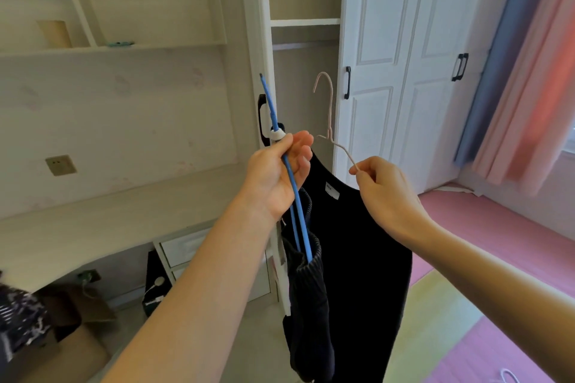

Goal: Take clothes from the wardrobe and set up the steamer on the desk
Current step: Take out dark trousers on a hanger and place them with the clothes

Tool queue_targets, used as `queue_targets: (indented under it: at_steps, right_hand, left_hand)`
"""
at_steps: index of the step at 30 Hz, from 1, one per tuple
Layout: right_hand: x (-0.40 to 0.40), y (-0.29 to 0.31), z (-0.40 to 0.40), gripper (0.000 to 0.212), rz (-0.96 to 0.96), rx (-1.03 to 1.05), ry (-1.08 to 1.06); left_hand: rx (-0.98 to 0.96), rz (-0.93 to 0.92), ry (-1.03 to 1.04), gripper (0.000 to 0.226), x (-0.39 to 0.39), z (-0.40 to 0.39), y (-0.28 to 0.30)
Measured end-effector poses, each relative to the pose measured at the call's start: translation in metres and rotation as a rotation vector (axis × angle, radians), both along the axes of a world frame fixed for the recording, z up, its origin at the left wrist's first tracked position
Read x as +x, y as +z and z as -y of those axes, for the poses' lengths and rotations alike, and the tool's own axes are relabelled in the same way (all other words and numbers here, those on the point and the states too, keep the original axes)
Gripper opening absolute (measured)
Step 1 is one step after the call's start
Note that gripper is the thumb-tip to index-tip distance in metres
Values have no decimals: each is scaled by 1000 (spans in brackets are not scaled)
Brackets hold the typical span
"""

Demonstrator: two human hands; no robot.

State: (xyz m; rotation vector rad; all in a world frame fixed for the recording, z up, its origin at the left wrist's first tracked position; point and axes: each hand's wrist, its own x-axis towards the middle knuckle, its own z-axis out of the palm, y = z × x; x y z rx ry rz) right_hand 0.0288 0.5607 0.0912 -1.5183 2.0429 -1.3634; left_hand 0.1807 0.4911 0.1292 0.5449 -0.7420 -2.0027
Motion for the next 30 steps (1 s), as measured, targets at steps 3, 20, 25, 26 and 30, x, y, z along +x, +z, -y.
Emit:
queue_targets:
  at_steps: [3, 20, 25, 26, 30]
  right_hand:
    - [-3, 0, -23, 24, 8, 12, 40]
    - [21, -16, -83, 24, -69, 55, 322]
    - [42, -19, -83, 23, -56, 43, 414]
    - [46, -19, -82, 23, -56, 34, 427]
    - [68, -21, -78, 22, -57, 14, 505]
  left_hand:
    - [12, -4, 45, 25, 2, -22, 1]
    - [103, -12, 361, 28, 32, -132, -19]
    - [166, -8, 452, 29, 50, -142, -43]
    - [159, 8, 473, 29, 53, -143, -47]
    - [133, 56, 537, 29, 67, -144, -60]
